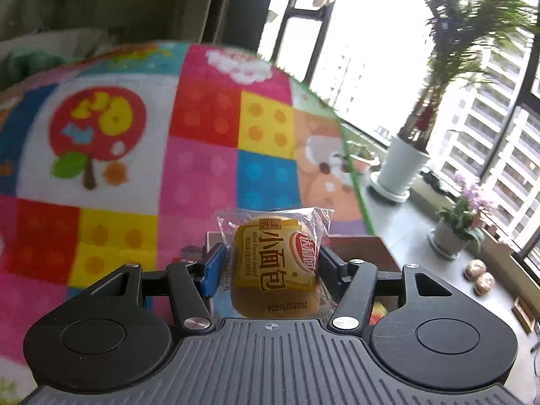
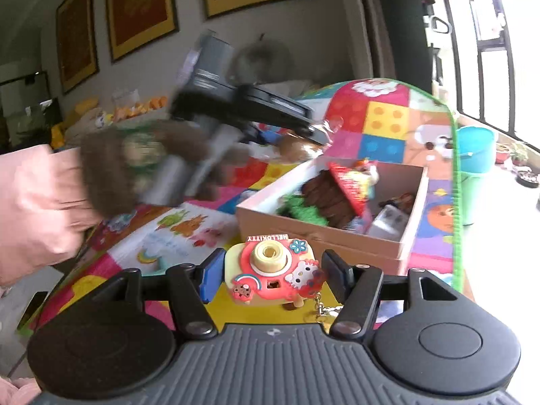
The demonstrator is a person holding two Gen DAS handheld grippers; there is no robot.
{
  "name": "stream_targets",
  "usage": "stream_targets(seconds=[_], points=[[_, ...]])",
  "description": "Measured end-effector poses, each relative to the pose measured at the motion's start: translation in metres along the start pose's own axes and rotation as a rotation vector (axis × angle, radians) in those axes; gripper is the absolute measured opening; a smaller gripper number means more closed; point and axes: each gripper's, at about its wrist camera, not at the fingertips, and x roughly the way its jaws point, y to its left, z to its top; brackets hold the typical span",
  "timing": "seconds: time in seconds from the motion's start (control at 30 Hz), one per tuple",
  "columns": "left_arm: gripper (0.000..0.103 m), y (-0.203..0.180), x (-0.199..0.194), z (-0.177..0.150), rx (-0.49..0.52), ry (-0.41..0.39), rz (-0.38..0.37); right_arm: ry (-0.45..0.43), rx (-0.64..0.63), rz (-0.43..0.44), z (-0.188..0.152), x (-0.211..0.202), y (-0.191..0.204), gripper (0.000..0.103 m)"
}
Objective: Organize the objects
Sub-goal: 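Carry the bread pouch into the box and release it with the left while the right carries the Kitty toy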
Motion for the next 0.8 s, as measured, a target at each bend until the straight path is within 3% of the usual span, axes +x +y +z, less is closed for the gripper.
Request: stream_targets(seconds=[0.1, 0.2, 0.27, 0.4, 0.53, 0.6, 0.67, 0.8], points=[[0.064, -0.003, 0.027, -0.007, -0.002, 0.101, 0.005, 0.012, 0.019, -0.030, -0.003, 0.002, -0.012, 0.062], [0.064, -0.008, 0.022, -0.017, 0.023, 0.158, -0.055, 0.022, 0.053, -0.048, -0.005, 0.004, -0.026, 0.062], [0.064, -0.014, 0.010, -0.022, 0.075, 0.175, -0.046, 0.020, 0.074, -0.053, -0.004, 0.006, -0.033, 0.062], [0.063, -0.009, -0.030, -0.028, 0.044, 0.054, -0.057, -0.004, 0.105, -0.053, 0.004, 0.007, -0.039, 0.062], [0.063, -0.005, -0.052, -0.026, 0.031, 0.034, -0.087, -0.022, 0.108, -0.056, 0.018, 0.004, -0.038, 0.062], [0.062, 0.005, -0.075, -0.029, -0.051, -0.052, -0.113, -0.035, 0.114, -0.058, 0.028, 0.002, -0.038, 0.062], [0.062, 0.018, -0.100, -0.041, -0.135, -0.101, -0.159, -0.056, 0.126, -0.058, 0.044, -0.005, -0.039, 0.062], [0.062, 0.033, -0.132, -0.076, -0.137, -0.133, -0.148, -0.116, 0.113, -0.116, 0.106, -0.004, -0.049, 0.062]])
